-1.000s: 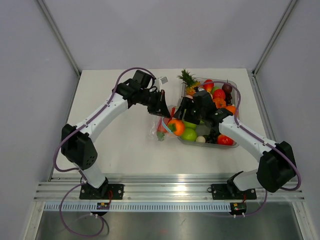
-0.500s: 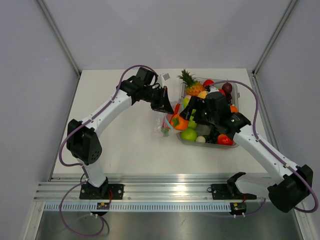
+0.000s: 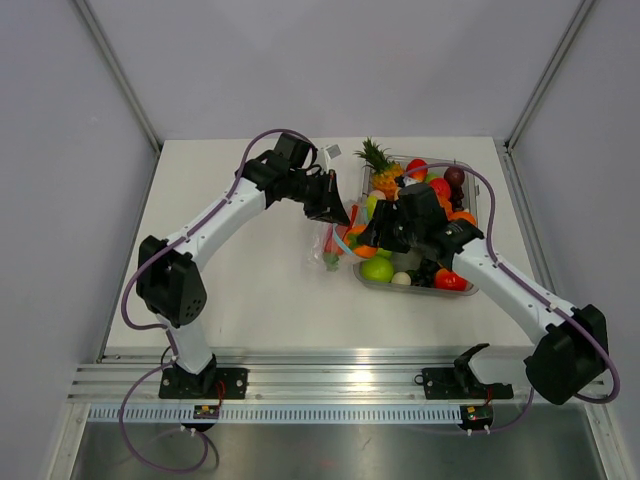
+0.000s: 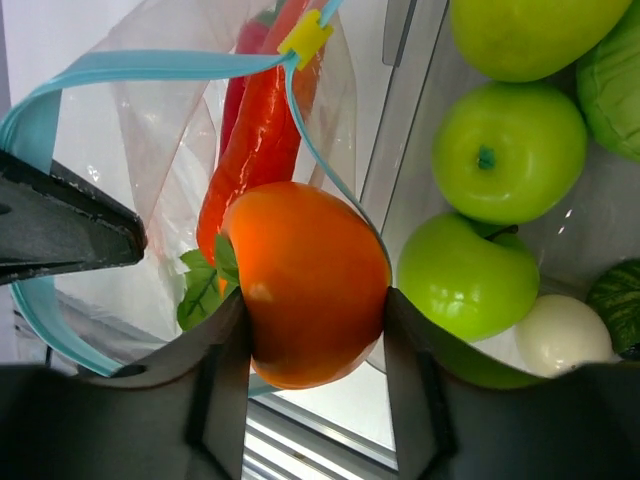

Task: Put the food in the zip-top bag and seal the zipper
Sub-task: Pick up the fake vegetable from the zipper food storage bag, then place the fake vegetable in the bin.

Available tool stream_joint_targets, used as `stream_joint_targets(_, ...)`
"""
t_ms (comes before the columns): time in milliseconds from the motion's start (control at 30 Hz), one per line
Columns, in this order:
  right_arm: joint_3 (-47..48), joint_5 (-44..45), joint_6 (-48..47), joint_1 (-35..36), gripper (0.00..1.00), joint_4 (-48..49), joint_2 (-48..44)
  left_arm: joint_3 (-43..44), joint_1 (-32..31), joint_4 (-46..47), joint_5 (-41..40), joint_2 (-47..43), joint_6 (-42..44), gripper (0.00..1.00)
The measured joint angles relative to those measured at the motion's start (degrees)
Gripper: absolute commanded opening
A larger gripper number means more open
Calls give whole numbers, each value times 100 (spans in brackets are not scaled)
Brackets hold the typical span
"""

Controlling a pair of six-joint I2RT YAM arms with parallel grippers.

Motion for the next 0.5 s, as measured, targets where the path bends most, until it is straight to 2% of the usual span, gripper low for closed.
stream_joint_targets(33,0,7,0,-2,37,0,9,0,0,2,0,0,2,0)
stream_joint_targets(67,0,15,-7,-2,36,0,9,0,0,0,-2,2,2,0)
stream_joint_targets(233,2,227,7,-2,36,-48,-72,28,0,-52,-122,101,81,0)
stream_joint_targets(500,28,990,94,-2,38,-245,-544,44,-4,-474,-848,459,417,0)
